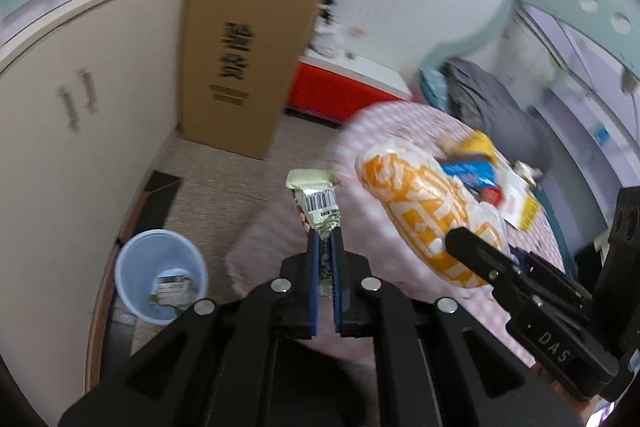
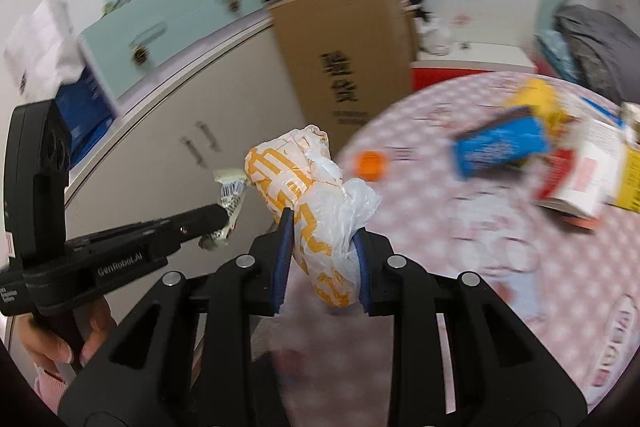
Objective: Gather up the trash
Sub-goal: 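Carry the plastic bag and foil wrapper to the wastebasket and release both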
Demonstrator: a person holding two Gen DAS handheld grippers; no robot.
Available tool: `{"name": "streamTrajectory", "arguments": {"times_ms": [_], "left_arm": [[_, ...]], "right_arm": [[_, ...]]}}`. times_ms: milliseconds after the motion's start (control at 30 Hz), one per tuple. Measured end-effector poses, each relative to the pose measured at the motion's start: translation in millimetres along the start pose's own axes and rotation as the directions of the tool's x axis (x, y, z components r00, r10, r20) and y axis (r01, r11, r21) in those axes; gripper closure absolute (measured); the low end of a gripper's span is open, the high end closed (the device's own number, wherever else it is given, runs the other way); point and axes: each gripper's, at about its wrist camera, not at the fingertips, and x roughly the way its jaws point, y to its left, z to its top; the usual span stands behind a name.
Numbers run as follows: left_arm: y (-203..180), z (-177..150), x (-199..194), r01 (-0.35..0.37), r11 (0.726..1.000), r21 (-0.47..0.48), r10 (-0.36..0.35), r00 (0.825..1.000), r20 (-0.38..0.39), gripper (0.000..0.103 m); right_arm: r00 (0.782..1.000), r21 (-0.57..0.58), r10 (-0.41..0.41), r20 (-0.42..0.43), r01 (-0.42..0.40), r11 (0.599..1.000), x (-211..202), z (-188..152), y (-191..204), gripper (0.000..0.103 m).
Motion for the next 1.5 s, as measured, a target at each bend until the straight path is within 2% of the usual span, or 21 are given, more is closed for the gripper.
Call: {"name": "streamTrajectory", "arguments": {"times_ms": [167,200,400,500,567,600,633,733,900,1033,1333,1500], "left_arm": [[64.1,5.2,-18.1,-0.086,0.992,-0.089,0.088,0.996,0.027,0.098],[73.0,4.6,-20.5,-0.099,0.990,-0.100,0.102,0.994,0.028,0.098],[142.9,2.1,-29.2,-0.190,0.961,-0.199,0.198,0.980,0.020,0.098],[169.7,-0.2,-28.7,-0.250,0.940,-0.232,0.259,0.966,0.009,0.098],[186.1,-0.7,-26.1,-0.300,0.922,-0.244,0.308,0.951,-0.005,0.098],[193.6,-1.1,-23.9,-0.320,0.913,-0.252,0.327,0.945,-0.014,0.098],[201.9,-1.6,-20.1,-0.336,0.904,-0.263,0.341,0.940,-0.028,0.098],[220.9,-6.3,-9.4,-0.360,0.888,-0.287,0.356,0.932,-0.067,0.098],[231.2,-15.0,4.9,-0.358,0.887,-0.291,0.343,0.934,-0.106,0.098],[225.2,-15.2,17.5,-0.344,0.895,-0.285,0.323,0.939,-0.120,0.098],[209.7,-5.8,29.8,-0.326,0.911,-0.254,0.304,0.945,-0.120,0.098],[200.8,4.1,34.9,-0.322,0.918,-0.233,0.304,0.946,-0.112,0.097]], "right_arm": [[0.996,-0.067,0.076,-0.055,-0.080,0.995,41.6,6.3,55.3,0.076],[0.992,-0.083,0.098,-0.077,-0.105,0.991,60.3,6.1,72.2,0.076],[0.982,-0.109,0.144,-0.123,-0.158,0.981,113.9,3.2,115.5,0.076],[0.977,-0.096,0.167,-0.136,-0.181,0.979,144.4,2.0,130.3,0.075],[0.979,-0.091,0.163,-0.126,-0.175,0.980,170.5,2.2,138.4,0.067],[0.979,-0.096,0.156,-0.129,-0.169,0.981,180.9,1.8,140.9,0.057],[0.980,-0.098,0.137,-0.142,-0.152,0.984,193.2,0.1,142.9,0.038],[0.964,-0.067,0.106,-0.245,-0.126,0.990,228.9,-11.3,139.8,0.037],[0.955,-0.044,0.095,-0.281,-0.112,0.993,229.4,-29.7,128.1,0.037],[0.961,-0.052,0.066,-0.268,-0.083,0.995,220.3,-34.4,124.2,0.034],[0.987,-0.092,0.014,-0.159,-0.029,0.995,193.6,-25.0,120.5,0.033],[0.996,-0.073,-0.002,-0.089,-0.004,0.997,178.7,-14.6,113.9,0.033]]}}
